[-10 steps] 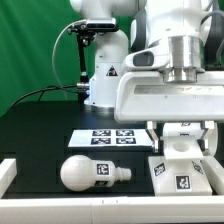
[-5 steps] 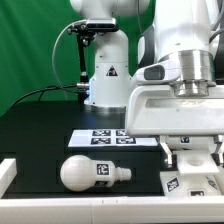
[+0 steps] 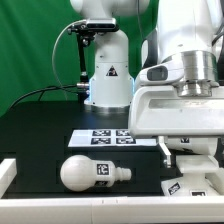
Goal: Assemble lamp
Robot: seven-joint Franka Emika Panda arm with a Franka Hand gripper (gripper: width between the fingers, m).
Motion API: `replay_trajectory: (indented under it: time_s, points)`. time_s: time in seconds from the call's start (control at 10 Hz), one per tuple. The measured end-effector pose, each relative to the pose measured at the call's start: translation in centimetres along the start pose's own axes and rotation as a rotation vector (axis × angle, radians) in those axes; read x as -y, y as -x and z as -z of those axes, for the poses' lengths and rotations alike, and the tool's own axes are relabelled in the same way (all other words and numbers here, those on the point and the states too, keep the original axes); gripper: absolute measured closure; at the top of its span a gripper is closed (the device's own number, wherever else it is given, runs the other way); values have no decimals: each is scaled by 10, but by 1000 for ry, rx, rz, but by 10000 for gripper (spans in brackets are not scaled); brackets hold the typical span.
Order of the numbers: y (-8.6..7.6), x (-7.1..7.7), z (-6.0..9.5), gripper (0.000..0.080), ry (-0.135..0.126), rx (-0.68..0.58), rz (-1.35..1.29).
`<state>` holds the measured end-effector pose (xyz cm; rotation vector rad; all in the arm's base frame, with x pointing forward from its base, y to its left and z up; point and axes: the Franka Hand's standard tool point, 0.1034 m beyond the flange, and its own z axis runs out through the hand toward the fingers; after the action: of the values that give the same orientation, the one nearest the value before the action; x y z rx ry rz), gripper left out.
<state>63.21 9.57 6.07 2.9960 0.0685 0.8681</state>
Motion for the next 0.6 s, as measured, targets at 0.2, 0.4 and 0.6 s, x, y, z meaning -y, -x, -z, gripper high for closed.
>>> replay_trajectory:
  time_s: [0.2, 0.4, 0.6]
  points:
    - [0, 0, 0, 101, 0, 0, 4]
    - [0, 0, 0, 101, 0, 0, 9]
    - [-4, -7, 10, 100, 2, 53, 18]
